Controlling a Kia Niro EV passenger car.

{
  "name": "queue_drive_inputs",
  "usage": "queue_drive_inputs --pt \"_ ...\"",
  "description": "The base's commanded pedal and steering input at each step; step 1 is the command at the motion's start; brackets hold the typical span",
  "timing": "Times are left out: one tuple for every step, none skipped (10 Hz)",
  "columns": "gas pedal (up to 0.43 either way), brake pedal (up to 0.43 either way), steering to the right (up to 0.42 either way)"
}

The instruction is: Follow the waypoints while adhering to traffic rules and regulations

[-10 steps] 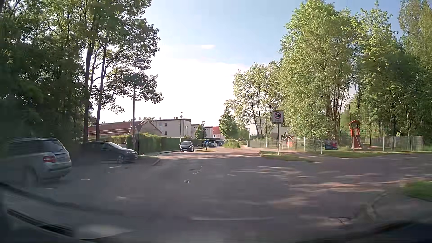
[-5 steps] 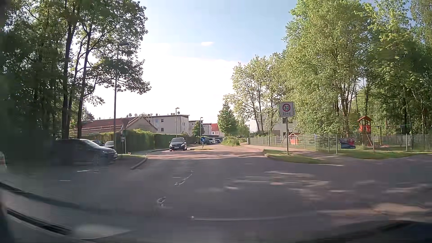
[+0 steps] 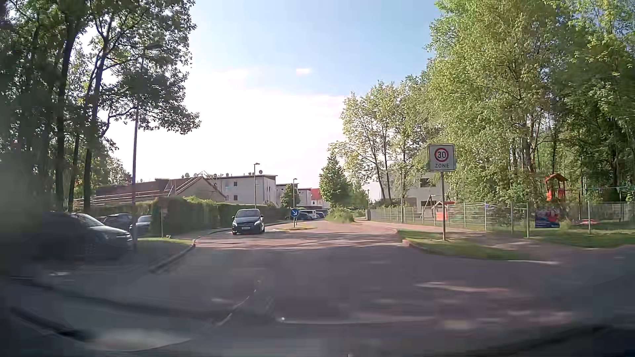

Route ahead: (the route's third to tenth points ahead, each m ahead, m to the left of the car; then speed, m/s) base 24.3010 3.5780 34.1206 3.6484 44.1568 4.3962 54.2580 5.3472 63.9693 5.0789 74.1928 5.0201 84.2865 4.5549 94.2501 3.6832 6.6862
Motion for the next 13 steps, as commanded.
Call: queue_drive_inputs --pt "0.008 0.0 -0.009" --pt "0.0 0.0 -0.008" --pt "0.0 0.0 -0.005" --pt "0.0 0.0 -0.004" --pt "0.0 0.0 -0.004" --pt "0.0 0.0 -0.004" --pt "0.0 0.0 -0.003" --pt "0.008 0.0 -0.003" --pt "0.02 0.0 -0.002" --pt "0.039 0.0 -0.002" --pt "0.039 0.0 0.0" --pt "0.039 0.0 0.004" --pt "0.039 0.0 0.01"
